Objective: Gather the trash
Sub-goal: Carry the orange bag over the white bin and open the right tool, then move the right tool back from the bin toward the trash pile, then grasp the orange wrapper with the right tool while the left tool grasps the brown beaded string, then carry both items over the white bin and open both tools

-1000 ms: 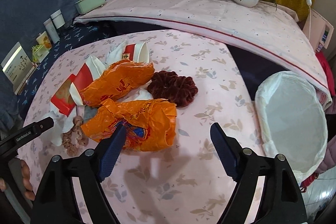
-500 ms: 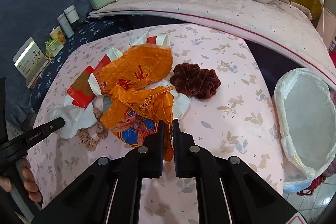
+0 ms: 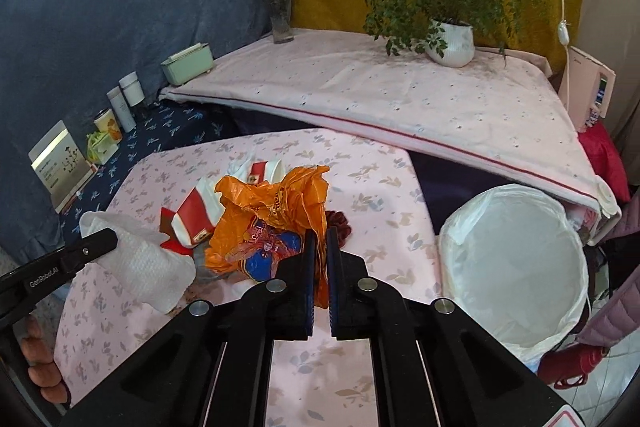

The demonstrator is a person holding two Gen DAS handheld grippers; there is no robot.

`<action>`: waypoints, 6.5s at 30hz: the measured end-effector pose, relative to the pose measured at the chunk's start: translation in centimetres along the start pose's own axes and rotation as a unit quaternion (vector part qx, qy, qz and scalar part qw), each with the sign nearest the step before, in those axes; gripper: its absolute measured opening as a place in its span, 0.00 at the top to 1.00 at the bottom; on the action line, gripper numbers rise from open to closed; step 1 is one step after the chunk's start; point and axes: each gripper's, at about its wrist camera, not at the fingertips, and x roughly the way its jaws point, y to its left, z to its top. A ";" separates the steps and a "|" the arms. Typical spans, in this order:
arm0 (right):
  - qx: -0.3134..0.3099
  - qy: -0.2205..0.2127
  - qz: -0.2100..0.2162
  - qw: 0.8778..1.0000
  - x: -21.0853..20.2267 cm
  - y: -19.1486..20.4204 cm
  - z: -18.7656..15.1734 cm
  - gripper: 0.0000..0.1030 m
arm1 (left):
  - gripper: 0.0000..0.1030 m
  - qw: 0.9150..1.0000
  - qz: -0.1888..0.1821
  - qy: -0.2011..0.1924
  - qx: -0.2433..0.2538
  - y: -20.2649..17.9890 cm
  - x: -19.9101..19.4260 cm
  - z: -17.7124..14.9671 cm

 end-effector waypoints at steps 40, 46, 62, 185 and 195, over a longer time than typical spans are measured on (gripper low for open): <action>0.140 0.019 -0.201 0.970 0.0 -22.1 -3.6 0.88 | 0.53 0.970 -0.146 0.079 0.179 -29.6 11.0 -2.3; 0.133 0.014 -0.188 0.973 0.8 -21.1 -2.6 0.71 | 0.39 0.978 -0.105 0.063 0.171 -27.8 10.9 -2.0; 0.103 -0.002 -0.170 0.980 0.1 -16.7 -1.3 0.53 | 0.31 0.989 -0.055 0.040 0.129 -22.4 10.0 -0.9; 0.163 -0.022 -0.153 0.975 0.1 -22.5 -2.2 0.88 | 0.80 0.974 -0.117 0.050 0.189 -29.8 10.5 -1.9; 0.160 -0.029 -0.156 0.974 0.5 -22.2 -2.0 0.60 | 0.43 0.978 -0.090 0.037 0.185 -29.7 10.7 -2.0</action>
